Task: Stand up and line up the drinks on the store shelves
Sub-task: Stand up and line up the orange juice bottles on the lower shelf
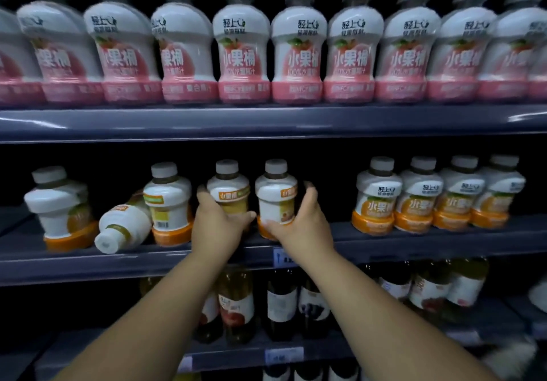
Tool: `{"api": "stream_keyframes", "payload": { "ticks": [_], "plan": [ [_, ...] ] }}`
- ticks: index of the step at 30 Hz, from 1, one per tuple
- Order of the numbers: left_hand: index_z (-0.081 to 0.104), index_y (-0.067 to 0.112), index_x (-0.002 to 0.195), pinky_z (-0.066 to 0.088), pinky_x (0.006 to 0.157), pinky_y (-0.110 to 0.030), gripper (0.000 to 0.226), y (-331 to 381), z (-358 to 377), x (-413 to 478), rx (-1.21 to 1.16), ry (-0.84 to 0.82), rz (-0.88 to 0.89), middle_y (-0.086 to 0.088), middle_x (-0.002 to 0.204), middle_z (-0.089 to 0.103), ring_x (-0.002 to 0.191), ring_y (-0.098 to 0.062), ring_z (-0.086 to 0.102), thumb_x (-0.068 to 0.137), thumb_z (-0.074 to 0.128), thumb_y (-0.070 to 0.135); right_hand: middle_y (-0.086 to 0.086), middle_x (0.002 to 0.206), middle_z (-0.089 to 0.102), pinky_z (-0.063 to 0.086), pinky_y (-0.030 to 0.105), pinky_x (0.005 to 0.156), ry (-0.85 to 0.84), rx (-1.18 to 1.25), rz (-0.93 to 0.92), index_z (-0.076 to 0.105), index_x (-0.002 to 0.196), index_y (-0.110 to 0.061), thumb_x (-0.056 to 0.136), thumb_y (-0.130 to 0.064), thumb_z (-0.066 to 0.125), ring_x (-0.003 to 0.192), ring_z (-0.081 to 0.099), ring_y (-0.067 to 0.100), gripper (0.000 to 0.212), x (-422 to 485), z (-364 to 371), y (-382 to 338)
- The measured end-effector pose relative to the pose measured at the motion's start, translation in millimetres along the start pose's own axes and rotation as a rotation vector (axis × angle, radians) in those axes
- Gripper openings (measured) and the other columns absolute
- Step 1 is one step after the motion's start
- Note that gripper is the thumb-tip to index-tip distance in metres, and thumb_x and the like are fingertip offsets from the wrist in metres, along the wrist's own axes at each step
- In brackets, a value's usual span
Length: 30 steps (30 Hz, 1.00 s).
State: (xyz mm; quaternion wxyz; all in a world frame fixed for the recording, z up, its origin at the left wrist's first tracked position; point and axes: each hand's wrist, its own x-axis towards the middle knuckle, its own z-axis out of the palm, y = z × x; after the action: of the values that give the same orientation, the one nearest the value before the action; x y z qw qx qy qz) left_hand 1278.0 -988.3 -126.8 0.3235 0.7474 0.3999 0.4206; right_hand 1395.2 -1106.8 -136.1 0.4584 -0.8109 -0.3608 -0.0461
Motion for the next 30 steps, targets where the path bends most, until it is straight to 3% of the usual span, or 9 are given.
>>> {"api": "stream_keyframes", "payload": {
  "ticks": [3, 7, 11, 14, 18, 21, 23, 26, 30],
  "plan": [
    [0.038, 0.012, 0.128, 0.052, 0.087, -0.039, 0.085, -0.4, 0.0, 4.6, 0.003, -0.056, -0.025, -0.009, 0.118, 0.061, 0.108, -0.031, 0.061, 0.066, 0.088, 0.04, 0.003, 0.143, 0.051, 0.051, 0.041, 0.094, -0.132, -0.02, 0.029, -0.01, 0.153, -0.034, 0.071, -0.056, 0.078, 0.12, 0.057, 0.03, 0.123, 2.2, -1.2, -3.0],
    [0.046, 0.017, 0.118, 0.054, 0.088, -0.042, 0.08, 0.1, -2.8, 6.9, -0.015, -0.146, -0.015, -0.005, 0.111, 0.064, 0.104, -0.027, 0.063, 0.056, 0.087, 0.048, 0.004, 0.139, 0.052, 0.051, 0.04, 0.093, -0.075, 0.024, 0.057, 0.003, 0.153, -0.03, 0.067, -0.051, 0.083, 0.119, 0.056, 0.027, 0.119, 7.9, -6.8, -1.5],
    [0.045, 0.018, 0.119, 0.053, 0.092, -0.044, 0.074, 2.1, -4.1, 4.4, -0.022, -0.185, 0.031, -0.005, 0.116, 0.062, 0.107, -0.026, 0.062, 0.064, 0.089, 0.041, 0.004, 0.133, 0.057, 0.054, 0.04, 0.087, -0.137, 0.044, 0.051, -0.011, 0.154, -0.037, 0.078, -0.037, 0.071, 0.108, 0.06, 0.026, 0.112, 4.7, -12.2, 1.5],
    [0.046, 0.017, 0.124, 0.054, 0.092, -0.043, 0.08, 0.3, -4.6, -0.9, -0.012, -0.193, 0.073, -0.003, 0.116, 0.063, 0.106, -0.023, 0.062, 0.062, 0.09, 0.042, 0.007, 0.143, 0.049, 0.05, 0.042, 0.096, -0.05, 0.007, 0.035, 0.002, 0.153, -0.03, 0.072, -0.047, 0.082, 0.123, 0.054, 0.028, 0.115, 5.5, -16.8, 6.3],
    [0.049, 0.018, 0.123, 0.055, 0.09, -0.043, 0.08, 0.1, -4.3, -0.3, -0.025, -0.198, 0.06, -0.002, 0.113, 0.064, 0.103, -0.021, 0.063, 0.059, 0.093, 0.039, 0.003, 0.144, 0.049, 0.049, 0.045, 0.1, -0.232, 0.042, 0.044, -0.019, 0.152, -0.038, 0.073, -0.043, 0.081, 0.122, 0.055, 0.025, 0.127, 7.0, -19.6, 7.4],
    [0.051, 0.017, 0.123, 0.055, 0.091, -0.043, 0.076, -0.5, -4.7, 10.1, -0.064, -0.237, 0.021, -0.002, 0.111, 0.066, 0.104, -0.023, 0.064, 0.06, 0.092, 0.029, 0.003, 0.145, 0.049, 0.049, 0.044, 0.101, -0.184, 0.074, 0.057, -0.008, 0.154, -0.035, 0.065, -0.044, 0.088, 0.124, 0.054, 0.024, 0.132, 10.2, -20.8, 8.2],
    [0.057, 0.017, 0.117, 0.055, 0.091, -0.042, 0.064, 0.8, -2.9, 13.1, -0.085, -0.298, -0.003, -0.001, 0.107, 0.069, 0.101, -0.021, 0.067, 0.063, 0.092, 0.02, 0.002, 0.147, 0.046, 0.048, 0.042, 0.102, -0.207, 0.057, 0.056, -0.012, 0.153, -0.036, 0.063, -0.053, 0.086, 0.126, 0.052, 0.024, 0.134, 10.8, -20.1, 8.7],
    [0.067, 0.021, 0.109, 0.057, 0.088, -0.041, 0.063, -0.5, 5.9, 13.0, -0.098, -0.273, -0.006, 0.003, 0.101, 0.073, 0.096, -0.016, 0.069, 0.055, 0.095, 0.037, 0.001, 0.143, 0.05, 0.05, 0.044, 0.098, -0.247, 0.068, 0.072, -0.014, 0.152, -0.039, 0.065, -0.057, 0.082, 0.12, 0.056, 0.024, 0.131, 9.8, -18.6, 9.2],
    [0.047, 0.012, 0.125, 0.051, 0.083, -0.037, 0.069, -4.3, 6.9, 12.7, -0.139, -0.239, -0.047, -0.002, 0.105, 0.064, 0.102, -0.023, 0.062, 0.069, 0.088, 0.02, 0.004, 0.145, 0.048, 0.049, 0.045, 0.098, -0.143, 0.001, 0.07, -0.006, 0.153, -0.034, 0.061, -0.059, 0.085, 0.126, 0.053, 0.029, 0.131, 8.8, -15.9, 11.6]
  ]
}}
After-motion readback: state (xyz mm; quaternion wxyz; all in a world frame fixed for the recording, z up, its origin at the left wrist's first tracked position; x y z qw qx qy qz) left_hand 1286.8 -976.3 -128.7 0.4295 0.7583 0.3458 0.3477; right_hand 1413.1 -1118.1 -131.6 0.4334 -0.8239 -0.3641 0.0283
